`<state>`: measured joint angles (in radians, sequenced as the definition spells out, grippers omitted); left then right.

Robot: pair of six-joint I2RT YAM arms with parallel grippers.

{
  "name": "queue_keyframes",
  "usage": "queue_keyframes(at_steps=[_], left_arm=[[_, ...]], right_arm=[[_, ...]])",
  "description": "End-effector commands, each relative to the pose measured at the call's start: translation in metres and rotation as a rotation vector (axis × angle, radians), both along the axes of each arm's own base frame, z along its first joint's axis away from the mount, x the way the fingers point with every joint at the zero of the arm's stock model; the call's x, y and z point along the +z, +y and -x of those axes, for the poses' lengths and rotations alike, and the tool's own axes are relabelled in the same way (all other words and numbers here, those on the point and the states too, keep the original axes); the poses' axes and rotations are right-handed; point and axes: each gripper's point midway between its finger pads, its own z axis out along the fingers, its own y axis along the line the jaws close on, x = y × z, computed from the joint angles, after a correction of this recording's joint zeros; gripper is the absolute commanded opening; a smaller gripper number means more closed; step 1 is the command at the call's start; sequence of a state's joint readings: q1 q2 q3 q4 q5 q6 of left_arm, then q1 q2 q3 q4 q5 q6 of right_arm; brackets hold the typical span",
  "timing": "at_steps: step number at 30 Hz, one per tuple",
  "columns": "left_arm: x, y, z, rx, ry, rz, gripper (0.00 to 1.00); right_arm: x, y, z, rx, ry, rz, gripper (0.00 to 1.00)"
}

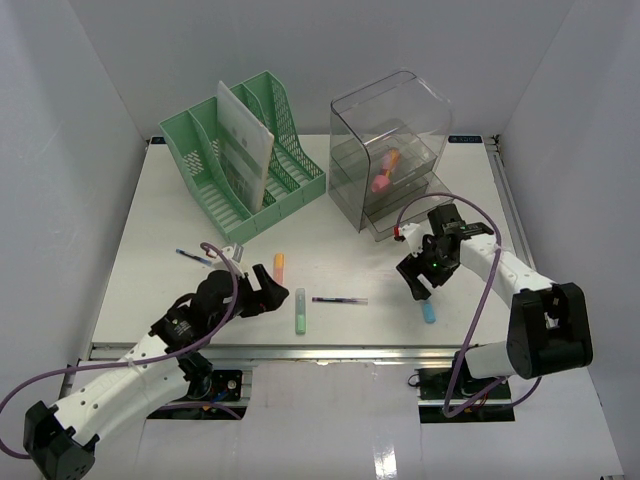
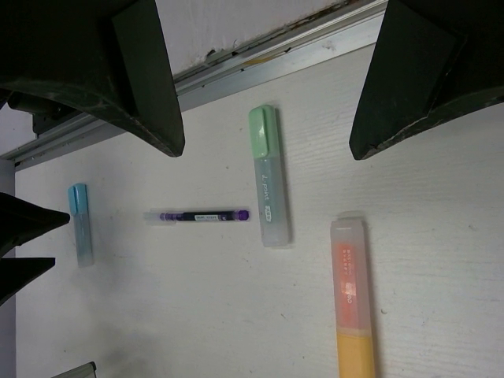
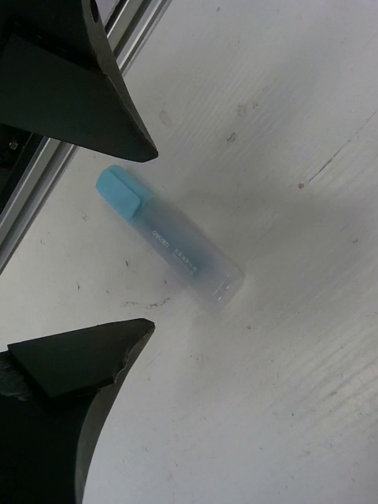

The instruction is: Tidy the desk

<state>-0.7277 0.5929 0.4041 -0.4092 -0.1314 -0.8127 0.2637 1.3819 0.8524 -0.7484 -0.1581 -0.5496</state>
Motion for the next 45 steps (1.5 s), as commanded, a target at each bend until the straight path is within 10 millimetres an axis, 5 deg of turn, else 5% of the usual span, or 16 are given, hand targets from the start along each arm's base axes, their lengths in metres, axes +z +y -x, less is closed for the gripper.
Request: queue_keyframes(at_steps=[1,8,19,24,29,33,37,45], left_arm=[[-0.003,0.002,0.001,0.006,0.008,0.001,0.97],[-0.003,0.002,0.004,0.001,0.003,0.023,0.97],[0.001,0.002,0.006,-0.008,-0.012,0.041,0.97],[0.001,0.002,0.007,-0.006,-0.014,0.047,0.97],[-0.004,0.003,0.005,0.000,0.003,0.023,0.97],[-0.007,0.002,0.002,0.004,0.012,-0.001,0.97],[-0.006,0.001,-0.003,0.005,0.011,-0.022,0.96],[-0.004,-0.003,-0.009,0.000,0.012,-0.039,0.95]], right_arm=[[-0.009,0.000,0.012,0.027,0.078,0.051,0.85],[-0.024,0.008,0.010,0.000,0.130,0.068,0.71],[-0.042,-0.003,0.004,-0.010,0.089,0.182,0.24],[-0.046,-0.003,0.004,0.032,0.067,0.194,0.15],[-0.005,0.007,-0.031,0.180,-0.141,0.165,0.10],[0.070,0.025,-0.068,0.382,-0.436,0.109,0.08],[0.124,0.034,-0.090,0.664,-0.728,0.170,0.08],[0.146,0.039,-0.145,0.897,-0.979,0.431,0.08]])
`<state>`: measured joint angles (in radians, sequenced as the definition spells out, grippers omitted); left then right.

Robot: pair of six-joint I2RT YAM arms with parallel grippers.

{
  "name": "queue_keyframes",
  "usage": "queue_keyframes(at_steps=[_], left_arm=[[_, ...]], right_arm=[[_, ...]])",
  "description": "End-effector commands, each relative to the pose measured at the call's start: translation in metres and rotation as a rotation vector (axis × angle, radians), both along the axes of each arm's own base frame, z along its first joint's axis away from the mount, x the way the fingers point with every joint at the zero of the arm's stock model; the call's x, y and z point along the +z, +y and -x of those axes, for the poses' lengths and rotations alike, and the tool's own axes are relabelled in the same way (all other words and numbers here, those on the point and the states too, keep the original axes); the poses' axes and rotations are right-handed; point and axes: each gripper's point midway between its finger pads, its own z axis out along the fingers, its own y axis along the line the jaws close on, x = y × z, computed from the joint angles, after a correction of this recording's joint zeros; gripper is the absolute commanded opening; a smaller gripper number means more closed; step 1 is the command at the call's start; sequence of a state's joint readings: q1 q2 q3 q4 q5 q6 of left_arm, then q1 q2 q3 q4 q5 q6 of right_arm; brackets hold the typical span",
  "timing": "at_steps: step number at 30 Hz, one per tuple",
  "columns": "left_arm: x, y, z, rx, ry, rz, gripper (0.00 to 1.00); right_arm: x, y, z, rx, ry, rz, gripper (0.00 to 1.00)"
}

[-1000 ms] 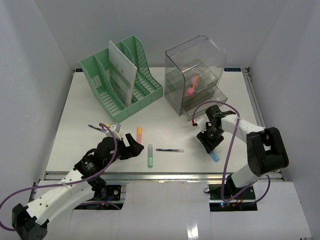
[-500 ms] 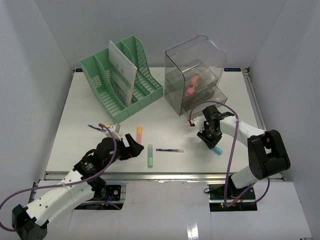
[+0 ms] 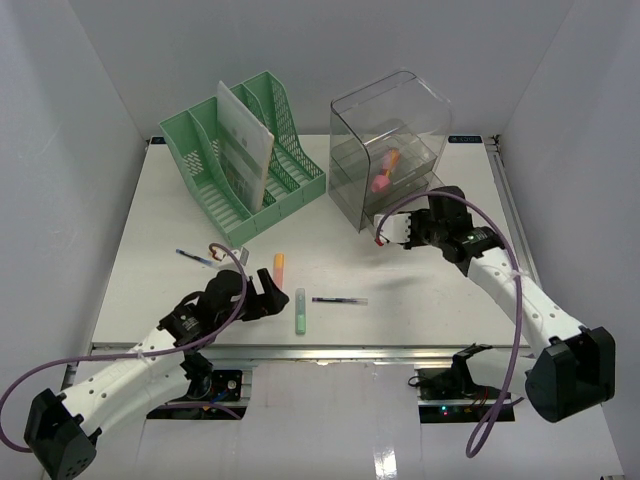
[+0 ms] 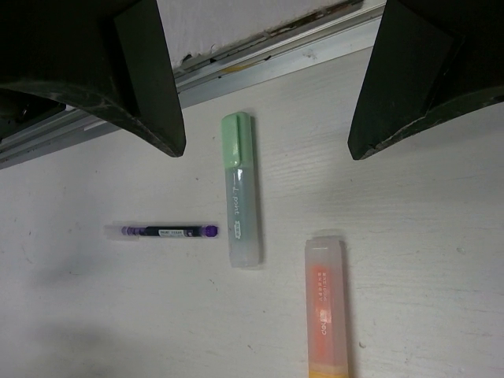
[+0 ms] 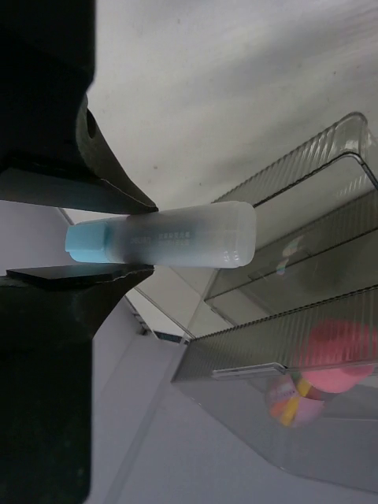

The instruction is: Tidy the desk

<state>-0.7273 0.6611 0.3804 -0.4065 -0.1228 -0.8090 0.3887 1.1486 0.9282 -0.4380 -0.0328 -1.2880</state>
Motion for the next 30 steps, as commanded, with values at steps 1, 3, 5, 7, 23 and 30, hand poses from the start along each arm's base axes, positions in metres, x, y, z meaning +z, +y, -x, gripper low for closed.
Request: queue_keyframes(at_steps=[1,3,5,7,23,30], left_arm=[[0.022,-0.005,-0.014,0.007,-0.055,0.014,0.95],[0.024,-0.006,-0.016,0.008,-0.057,0.005,0.95],[0.025,-0.006,-0.019,0.007,-0.059,-0.010,0.95],[0.025,-0.007,-0.021,0.005,-0.059,-0.026,0.95],[0.017,-0.010,-0.048,-0.047,-0.033,-0.179,0.87],[0.006,-0.002,-0.066,-0.090,0.025,-0.276,0.82]], right_arm=[[0.012,0.009,-0.044,0.149,-0.204,0.211,0.08],[0.021,0.014,-0.059,0.156,-0.228,0.229,0.11],[0.018,0.018,-0.070,0.165,-0.235,0.254,0.13],[0.013,0.021,-0.079,0.179,-0.230,0.285,0.17],[0.013,0.031,-0.063,0.156,-0.186,0.136,0.62],[0.023,0.071,0.046,0.310,0.179,-0.332,0.61]])
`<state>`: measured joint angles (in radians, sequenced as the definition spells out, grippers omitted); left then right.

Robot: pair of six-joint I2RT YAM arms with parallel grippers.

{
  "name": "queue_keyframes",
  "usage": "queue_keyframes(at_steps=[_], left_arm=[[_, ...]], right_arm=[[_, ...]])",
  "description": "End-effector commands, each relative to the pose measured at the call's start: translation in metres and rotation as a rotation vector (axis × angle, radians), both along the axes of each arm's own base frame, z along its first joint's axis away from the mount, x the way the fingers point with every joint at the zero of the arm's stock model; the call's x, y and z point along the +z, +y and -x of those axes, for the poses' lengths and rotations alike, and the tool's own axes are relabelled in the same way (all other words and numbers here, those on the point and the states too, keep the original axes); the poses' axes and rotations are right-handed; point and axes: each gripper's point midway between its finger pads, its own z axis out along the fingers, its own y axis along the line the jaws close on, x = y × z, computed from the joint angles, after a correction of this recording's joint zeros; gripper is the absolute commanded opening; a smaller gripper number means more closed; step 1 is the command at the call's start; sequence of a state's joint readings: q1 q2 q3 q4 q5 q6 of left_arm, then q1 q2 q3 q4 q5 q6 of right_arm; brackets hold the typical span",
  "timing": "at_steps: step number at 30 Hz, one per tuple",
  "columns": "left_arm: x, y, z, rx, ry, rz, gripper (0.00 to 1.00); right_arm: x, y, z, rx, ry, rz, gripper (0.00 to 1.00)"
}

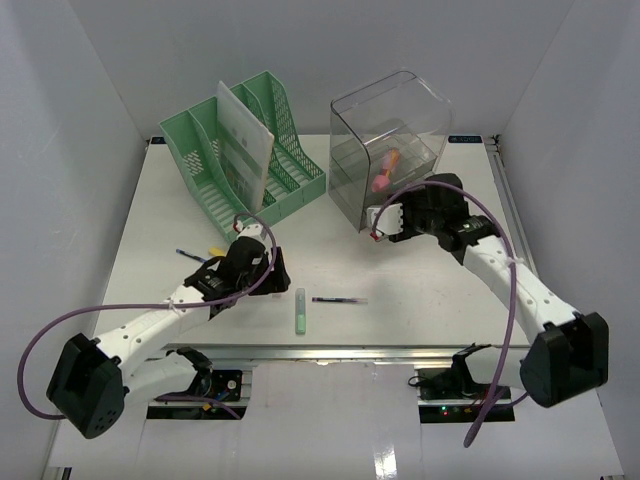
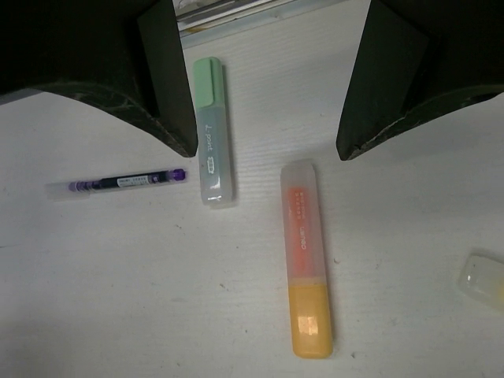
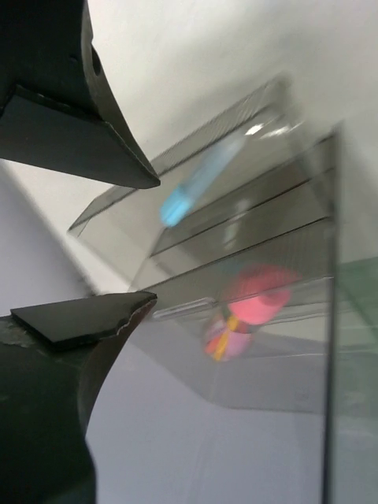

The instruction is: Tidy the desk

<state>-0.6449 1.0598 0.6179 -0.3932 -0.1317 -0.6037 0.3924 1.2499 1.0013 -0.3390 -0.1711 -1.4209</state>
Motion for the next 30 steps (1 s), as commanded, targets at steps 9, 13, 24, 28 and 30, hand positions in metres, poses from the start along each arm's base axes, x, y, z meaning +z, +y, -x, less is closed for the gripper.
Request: queue_keyframes(at_steps=[9,13,24,28,30], left_arm=[[-0.033,-0.001,-0.035,-0.116,0.135,-0.198,0.69],[-0.042,-0.003,-0.045,-0.117,0.148,-0.233,0.65],[-0.066,-0.001,-0.043,-0.115,0.208,-0.263,0.42],[-0.054,-0.002,-0.047,-0.103,0.163,-0.244,0.26],[-0.041,-0.004,-0.050,-0.106,0.122,-0.220,0.22]], right_arm=[[-0.008,0.041,0.133,0.198,0.478,-0.558,0.57],[0.006,0.030,0.137,0.202,0.498,-0.660,0.56],[0.021,0.015,0.137,0.182,0.473,-0.731,0.55],[0.024,0.011,0.136,0.171,0.469,-0.747,0.54],[0.025,0.009,0.135,0.163,0.470,-0.756,0.54]])
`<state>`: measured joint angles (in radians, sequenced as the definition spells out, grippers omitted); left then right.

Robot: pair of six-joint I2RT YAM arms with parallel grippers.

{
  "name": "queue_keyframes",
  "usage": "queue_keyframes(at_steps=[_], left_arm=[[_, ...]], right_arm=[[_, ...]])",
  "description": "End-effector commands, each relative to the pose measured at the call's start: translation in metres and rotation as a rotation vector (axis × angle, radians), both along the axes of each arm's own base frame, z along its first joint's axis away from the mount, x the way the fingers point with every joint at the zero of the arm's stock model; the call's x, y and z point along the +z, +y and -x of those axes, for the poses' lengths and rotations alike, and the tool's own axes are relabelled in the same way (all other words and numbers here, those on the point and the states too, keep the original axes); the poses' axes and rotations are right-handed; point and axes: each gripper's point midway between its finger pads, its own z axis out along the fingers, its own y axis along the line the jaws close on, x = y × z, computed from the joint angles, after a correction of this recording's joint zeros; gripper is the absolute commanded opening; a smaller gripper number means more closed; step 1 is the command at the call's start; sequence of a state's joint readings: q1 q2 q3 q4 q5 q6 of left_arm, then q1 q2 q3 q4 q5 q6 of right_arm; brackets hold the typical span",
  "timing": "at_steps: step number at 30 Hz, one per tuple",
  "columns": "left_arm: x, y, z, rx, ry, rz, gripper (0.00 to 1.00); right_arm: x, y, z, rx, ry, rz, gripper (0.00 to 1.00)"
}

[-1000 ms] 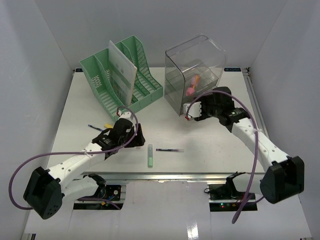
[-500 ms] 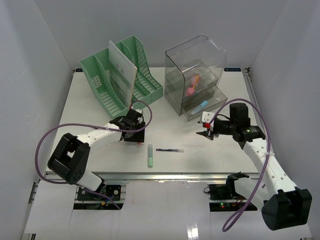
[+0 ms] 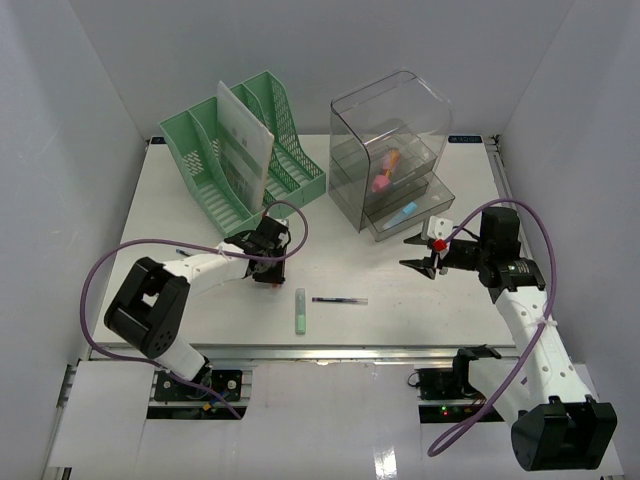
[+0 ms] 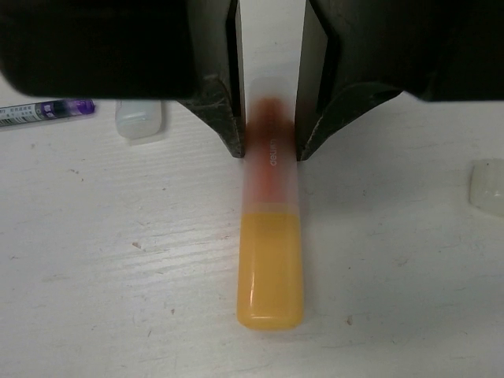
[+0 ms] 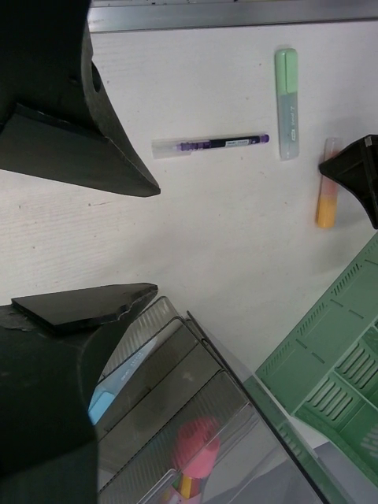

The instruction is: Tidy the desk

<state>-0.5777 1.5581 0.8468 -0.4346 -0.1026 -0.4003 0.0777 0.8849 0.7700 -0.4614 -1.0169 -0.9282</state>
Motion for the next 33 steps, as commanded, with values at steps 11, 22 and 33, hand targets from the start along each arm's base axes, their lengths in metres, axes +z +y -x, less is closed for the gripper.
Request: queue_keyframes(at_steps=[11,22,33], left_arm=[[0.132,-0.100,0.006,-0.579,-0.443,0.162,0.05],[0.195,-0.232,-0.034,-0.906,-0.633,0.167,0.03],[0.202,-0.307,-0.124,-0.793,-0.767,0.089,0.03]], right_arm=[[0.023,-0.021,-0.006,-0.073,-0.011,-0.089,0.52],[0.031,-0.045,-0.016,-0.181,-0.010,-0.114,0.51],[0.039,-0.059,-0.011,-0.212,-0.018,-0.160,0.51]])
